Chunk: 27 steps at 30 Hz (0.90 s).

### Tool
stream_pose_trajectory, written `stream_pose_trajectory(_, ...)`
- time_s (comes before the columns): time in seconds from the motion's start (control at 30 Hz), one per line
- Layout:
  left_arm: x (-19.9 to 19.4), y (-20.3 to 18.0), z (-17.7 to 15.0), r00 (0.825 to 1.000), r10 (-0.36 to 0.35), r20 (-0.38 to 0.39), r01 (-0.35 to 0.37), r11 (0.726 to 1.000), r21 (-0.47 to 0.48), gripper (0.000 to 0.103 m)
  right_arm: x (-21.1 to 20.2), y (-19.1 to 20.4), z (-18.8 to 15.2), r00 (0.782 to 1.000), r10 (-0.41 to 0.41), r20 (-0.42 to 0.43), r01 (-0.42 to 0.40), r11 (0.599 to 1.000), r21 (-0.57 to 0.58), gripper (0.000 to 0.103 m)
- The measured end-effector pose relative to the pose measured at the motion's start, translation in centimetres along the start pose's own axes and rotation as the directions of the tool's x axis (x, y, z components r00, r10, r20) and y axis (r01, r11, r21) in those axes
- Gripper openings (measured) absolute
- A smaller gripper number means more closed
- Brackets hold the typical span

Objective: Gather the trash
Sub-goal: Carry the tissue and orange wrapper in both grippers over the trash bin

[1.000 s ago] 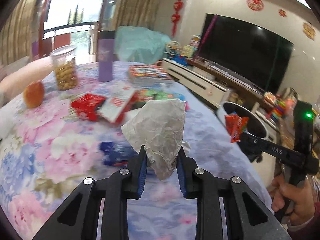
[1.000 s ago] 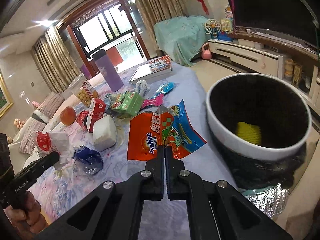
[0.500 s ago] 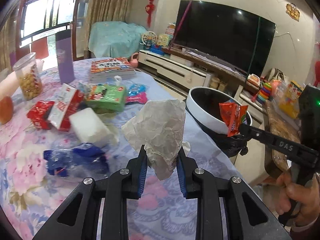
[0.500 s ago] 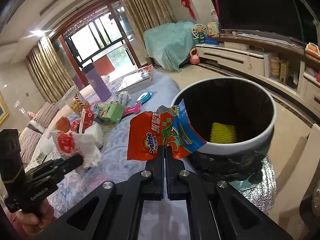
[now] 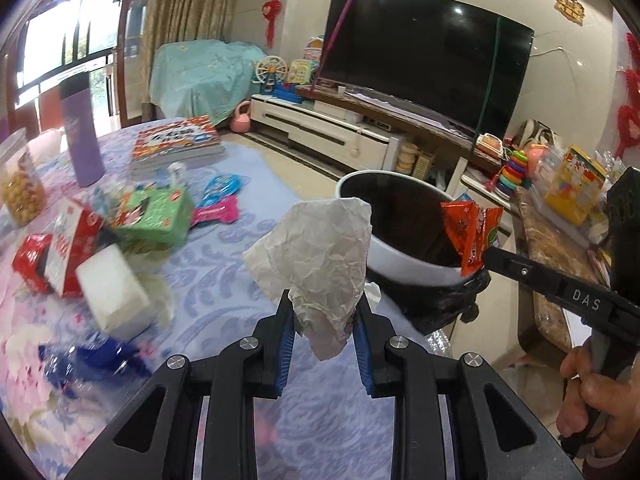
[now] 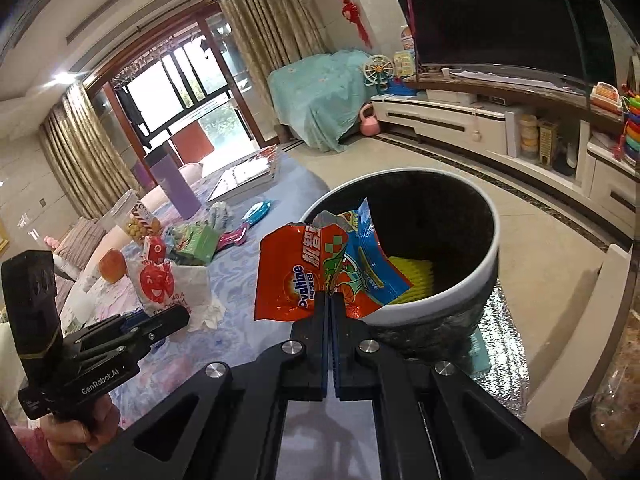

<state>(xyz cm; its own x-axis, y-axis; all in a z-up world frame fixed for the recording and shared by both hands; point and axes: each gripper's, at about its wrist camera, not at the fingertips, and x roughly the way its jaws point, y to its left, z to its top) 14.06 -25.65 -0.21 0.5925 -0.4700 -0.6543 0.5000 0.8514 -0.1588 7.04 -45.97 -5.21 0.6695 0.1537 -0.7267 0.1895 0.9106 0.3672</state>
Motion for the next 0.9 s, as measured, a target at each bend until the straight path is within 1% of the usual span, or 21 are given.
stream_pose_trajectory(0.2,1.6,-1.5,1.4,1.000,-0.020,-0.003,0.020,0.999,0.027,0.025,-0.1,-1.2,0.9,1.000,-0.017,0.002,0.017,1.000,0.001,0.001)
stream_pose_trajectory(0.67,6.6,-3.7,5.5,0.998,-0.055,-0.035,0.057,0.998,0.041,0.026,1.1,-4.3,2.5,0.998,-0.050,-0.029,0.051,0.998,0.026,0.001)
stream_pose_trajectory(0.9,9.4,-4.7,7.4,0.995,-0.066,-0.079,0.070,0.996,0.048,0.026,1.8,-4.9,3.2,0.997,-0.054,-0.047,0.056,0.998,0.023,0.001)
